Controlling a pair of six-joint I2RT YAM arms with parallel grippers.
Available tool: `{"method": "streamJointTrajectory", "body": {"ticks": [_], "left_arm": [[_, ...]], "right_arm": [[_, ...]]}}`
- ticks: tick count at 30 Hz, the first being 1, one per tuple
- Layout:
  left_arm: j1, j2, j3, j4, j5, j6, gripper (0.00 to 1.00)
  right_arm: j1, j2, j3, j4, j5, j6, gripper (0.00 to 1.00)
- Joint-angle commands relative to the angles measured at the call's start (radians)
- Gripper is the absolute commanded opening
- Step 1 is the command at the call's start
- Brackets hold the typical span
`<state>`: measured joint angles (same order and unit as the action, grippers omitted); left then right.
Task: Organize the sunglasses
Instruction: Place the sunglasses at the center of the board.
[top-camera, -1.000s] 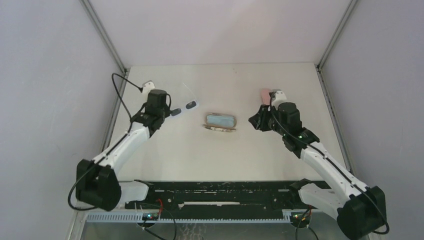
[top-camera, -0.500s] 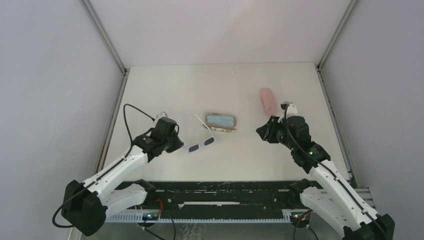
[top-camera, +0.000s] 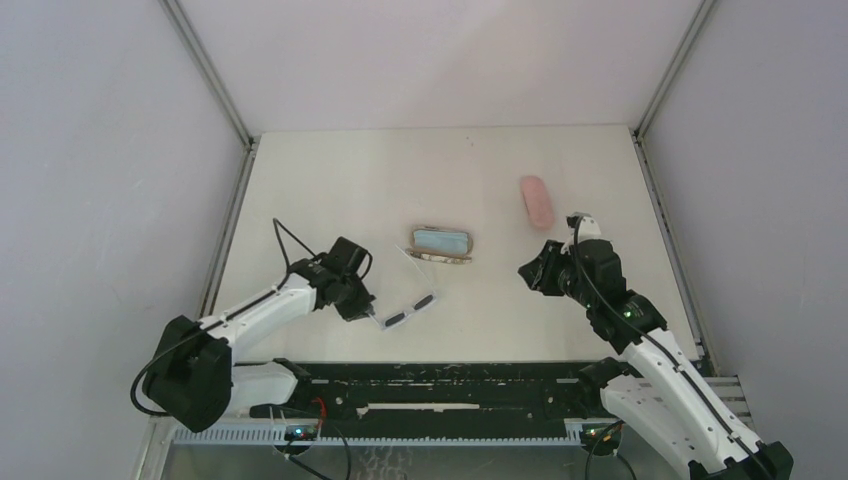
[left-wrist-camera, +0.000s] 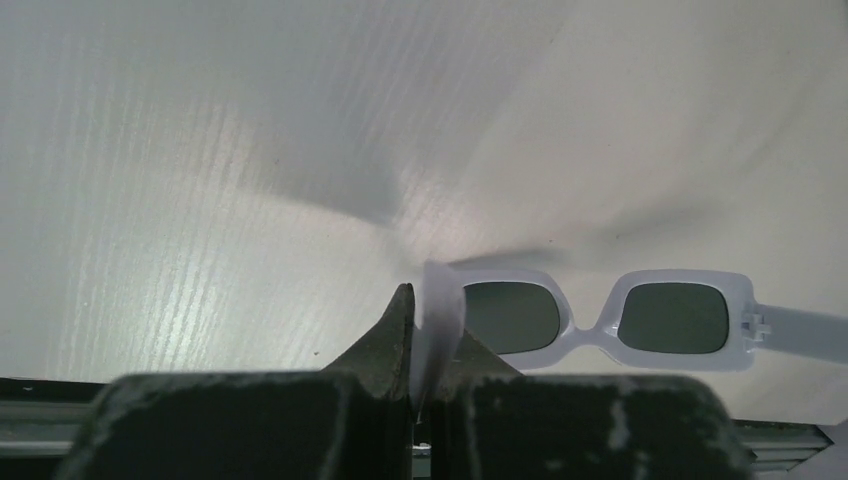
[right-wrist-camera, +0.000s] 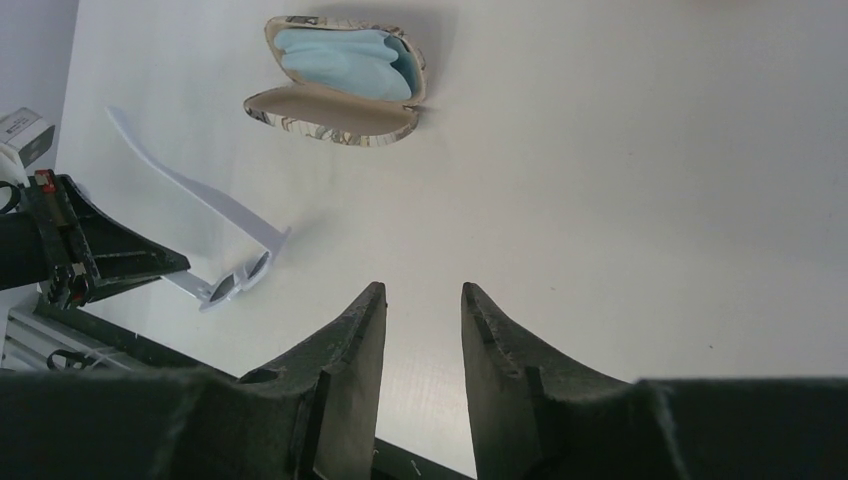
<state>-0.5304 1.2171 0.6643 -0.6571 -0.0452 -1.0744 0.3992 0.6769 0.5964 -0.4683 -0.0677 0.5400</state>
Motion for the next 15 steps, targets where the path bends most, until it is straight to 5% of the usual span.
{"method": "streamJointTrajectory", "body": {"ticks": [1, 8, 15], "left_arm": [[0.019, 0.022, 0.043, 0.032, 0.026, -0.054, 0.07], [0.081, 0.059, 0.032, 0.054, 0.037, -0.03, 0.26], [0.098, 0.041, 0.026, 0.062, 0.047, -0.023, 0.32]], "right_arm": [[-0.004, -0.006, 0.002, 0.004, 0.011, 0.005, 0.34], [-0.024, 0.004, 0.002, 0.008, -0.005, -0.021, 0.35], [-0.038, -0.001, 0.002, 0.001, -0.02, -0.026, 0.36]]}}
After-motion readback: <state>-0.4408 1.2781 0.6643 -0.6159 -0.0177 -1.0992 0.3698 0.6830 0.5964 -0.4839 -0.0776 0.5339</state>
